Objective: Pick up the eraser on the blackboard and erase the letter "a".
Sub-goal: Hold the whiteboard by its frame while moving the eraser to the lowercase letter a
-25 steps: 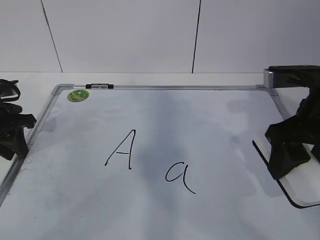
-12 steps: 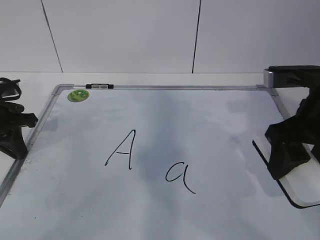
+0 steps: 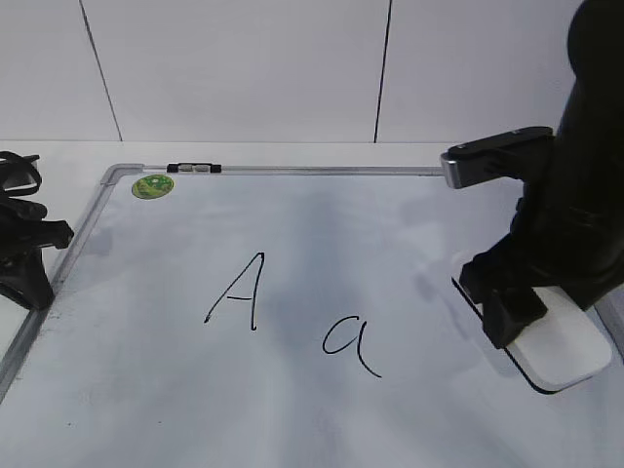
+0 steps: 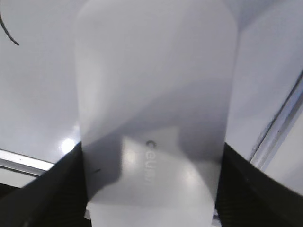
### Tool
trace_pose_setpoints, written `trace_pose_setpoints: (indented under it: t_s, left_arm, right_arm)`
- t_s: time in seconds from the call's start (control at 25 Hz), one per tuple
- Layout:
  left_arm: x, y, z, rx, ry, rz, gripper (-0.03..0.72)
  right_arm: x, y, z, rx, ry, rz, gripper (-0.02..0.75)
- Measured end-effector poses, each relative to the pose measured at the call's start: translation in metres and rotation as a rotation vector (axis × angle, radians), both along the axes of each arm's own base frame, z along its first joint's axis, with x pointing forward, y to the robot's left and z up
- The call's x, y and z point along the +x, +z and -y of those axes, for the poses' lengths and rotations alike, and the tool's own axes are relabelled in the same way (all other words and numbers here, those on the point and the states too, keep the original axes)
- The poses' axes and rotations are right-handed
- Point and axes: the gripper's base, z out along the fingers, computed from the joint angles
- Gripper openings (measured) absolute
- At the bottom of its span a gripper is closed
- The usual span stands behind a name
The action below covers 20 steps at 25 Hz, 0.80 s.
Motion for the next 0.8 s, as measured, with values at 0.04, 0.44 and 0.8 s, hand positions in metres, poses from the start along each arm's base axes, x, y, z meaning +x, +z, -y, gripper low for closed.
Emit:
trace_pose_setpoints:
  t_s: [0.04, 0.44, 0.8]
  left_arm:
    - [0.0, 0.0, 0.0, 0.0, 0.0, 0.0, 0.016]
    - [0.0, 0.0, 0.0, 0.0, 0.0, 0.0, 0.016]
    - [0.0, 0.0, 0.0, 0.0, 0.0, 0.0, 0.016]
  right_arm:
    - [0.002, 0.001, -0.004, 0.0, 0.007, 0.005, 0.56]
    - [0.028, -0.024, -0.036, -0.027, 0.068, -0.044, 0.56]
    - [0.05, -0.046, -0.053, 0.016, 0.094, -0.041, 0.56]
